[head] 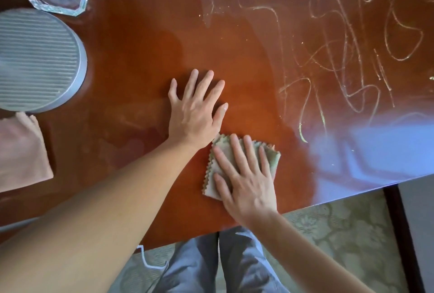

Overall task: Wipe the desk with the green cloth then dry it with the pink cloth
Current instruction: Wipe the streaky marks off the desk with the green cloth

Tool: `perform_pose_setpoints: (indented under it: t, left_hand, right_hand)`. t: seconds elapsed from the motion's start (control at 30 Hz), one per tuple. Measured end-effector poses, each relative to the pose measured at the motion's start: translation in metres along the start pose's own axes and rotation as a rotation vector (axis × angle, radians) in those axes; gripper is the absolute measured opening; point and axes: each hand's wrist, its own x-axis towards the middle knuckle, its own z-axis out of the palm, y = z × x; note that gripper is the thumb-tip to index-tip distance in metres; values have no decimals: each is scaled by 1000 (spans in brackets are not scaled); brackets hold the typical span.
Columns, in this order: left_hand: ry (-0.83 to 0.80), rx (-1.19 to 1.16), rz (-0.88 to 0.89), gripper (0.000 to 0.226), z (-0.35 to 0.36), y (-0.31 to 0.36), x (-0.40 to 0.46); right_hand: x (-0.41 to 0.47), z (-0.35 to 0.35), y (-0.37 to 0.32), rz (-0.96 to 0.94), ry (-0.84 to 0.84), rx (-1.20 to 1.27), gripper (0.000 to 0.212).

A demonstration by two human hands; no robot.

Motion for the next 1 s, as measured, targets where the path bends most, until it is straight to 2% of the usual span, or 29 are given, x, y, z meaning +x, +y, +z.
perform_pose_setpoints:
  t: [0.13, 0.3, 0.47, 0.63, 0.7, 0.93, 1.0]
  left_hand:
    - [3, -13, -5, 55, 0, 1, 0]
    - [21, -20, -10, 52, 1, 1, -1]
    - [31, 2, -5, 52, 2, 0, -1]
    - [6, -15, -28, 52, -1, 1, -1]
    - [1, -17, -33, 52, -2, 2, -1]
    - [32, 4, -52, 51, 2, 3, 1]
    - [30, -2, -60, 52, 2, 4, 1]
  right_hand:
    - [-26, 5, 22, -209, -29, -63, 58]
    - [51, -26, 90, -17, 11, -32, 59]
    - [112, -38, 79, 25, 38, -24, 60]
    - [25, -20, 59, -197, -38, -30, 59]
    - [20, -21, 70, -271, -71, -50, 59]
    - [180, -58, 99, -173, -27, -74, 62]
    - [190, -57, 93, -158, -15, -77, 61]
